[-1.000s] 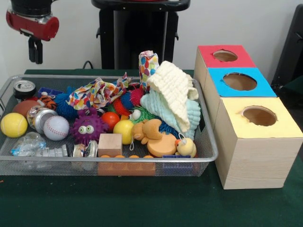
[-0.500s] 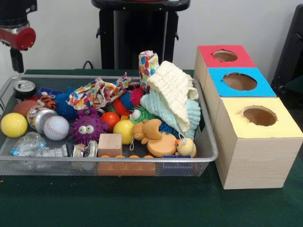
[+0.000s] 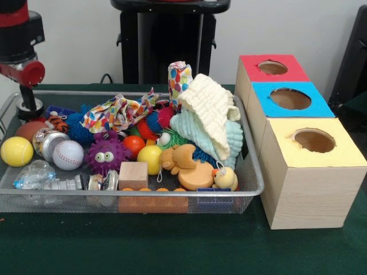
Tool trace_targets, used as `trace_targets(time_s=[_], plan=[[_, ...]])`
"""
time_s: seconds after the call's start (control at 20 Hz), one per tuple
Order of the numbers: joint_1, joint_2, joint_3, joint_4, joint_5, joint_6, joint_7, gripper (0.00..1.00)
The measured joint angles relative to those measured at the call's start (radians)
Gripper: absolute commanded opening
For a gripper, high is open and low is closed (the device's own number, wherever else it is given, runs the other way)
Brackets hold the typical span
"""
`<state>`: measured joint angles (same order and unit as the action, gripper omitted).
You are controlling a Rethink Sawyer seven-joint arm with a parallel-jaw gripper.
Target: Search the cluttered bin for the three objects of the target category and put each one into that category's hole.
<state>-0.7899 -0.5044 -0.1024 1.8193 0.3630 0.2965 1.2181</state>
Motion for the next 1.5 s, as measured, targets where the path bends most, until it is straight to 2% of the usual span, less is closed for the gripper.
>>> trace_targets(time_s=[0.3, 0.65, 1.2, 1.5], plan=[[-0.032, 0.041, 0.095, -0.005, 0.000, -0.001, 0.000, 0.00], [-0.038, 0.096, 0.137, -0.027, -0.003, -0.001, 0.000, 0.00], [0.020, 0.135, 0.118, -0.188, -0.064, 0.040, 0.000, 0.00], [0.073, 0.119, 0.047, -0.264, -0.090, 0.125, 0.000, 0.00]])
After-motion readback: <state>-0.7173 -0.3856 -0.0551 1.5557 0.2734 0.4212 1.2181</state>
